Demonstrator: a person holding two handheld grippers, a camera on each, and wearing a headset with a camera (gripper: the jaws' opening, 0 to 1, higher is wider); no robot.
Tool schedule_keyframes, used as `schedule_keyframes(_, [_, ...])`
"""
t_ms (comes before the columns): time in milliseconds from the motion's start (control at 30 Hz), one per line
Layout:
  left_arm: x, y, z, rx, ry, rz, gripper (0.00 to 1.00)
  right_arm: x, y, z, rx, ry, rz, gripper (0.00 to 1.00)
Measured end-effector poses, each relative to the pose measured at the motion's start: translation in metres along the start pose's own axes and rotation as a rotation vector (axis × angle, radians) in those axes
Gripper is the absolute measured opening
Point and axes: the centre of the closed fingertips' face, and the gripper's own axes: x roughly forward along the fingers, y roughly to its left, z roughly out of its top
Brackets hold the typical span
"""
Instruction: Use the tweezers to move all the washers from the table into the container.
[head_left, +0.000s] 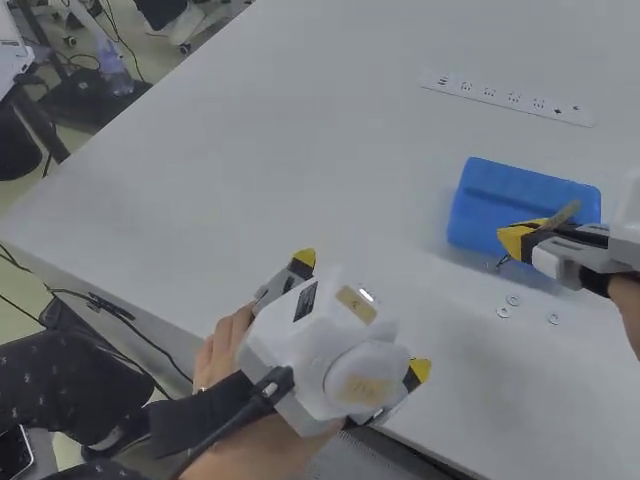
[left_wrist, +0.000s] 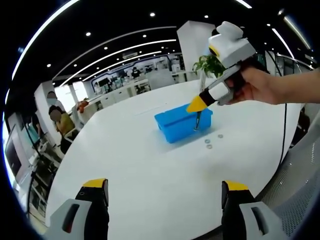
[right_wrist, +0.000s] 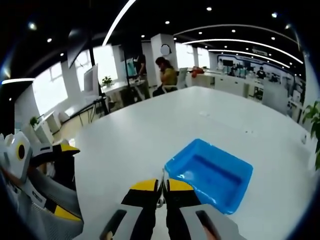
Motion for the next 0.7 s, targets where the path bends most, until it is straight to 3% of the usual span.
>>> schedule_keyframes(567, [-0.003, 0.000, 0.005, -0.012, -0.022, -0.010, 0.96, -0.003, -0.009, 0.021, 0.006, -0.047, -0.006, 0.02])
schedule_keyframes(700, [-0.002, -0.002, 0.002, 0.003, -0.008, -0.013, 0.97, -0.003, -0.009, 0.023, 0.007, -0.048, 0.000, 0.02])
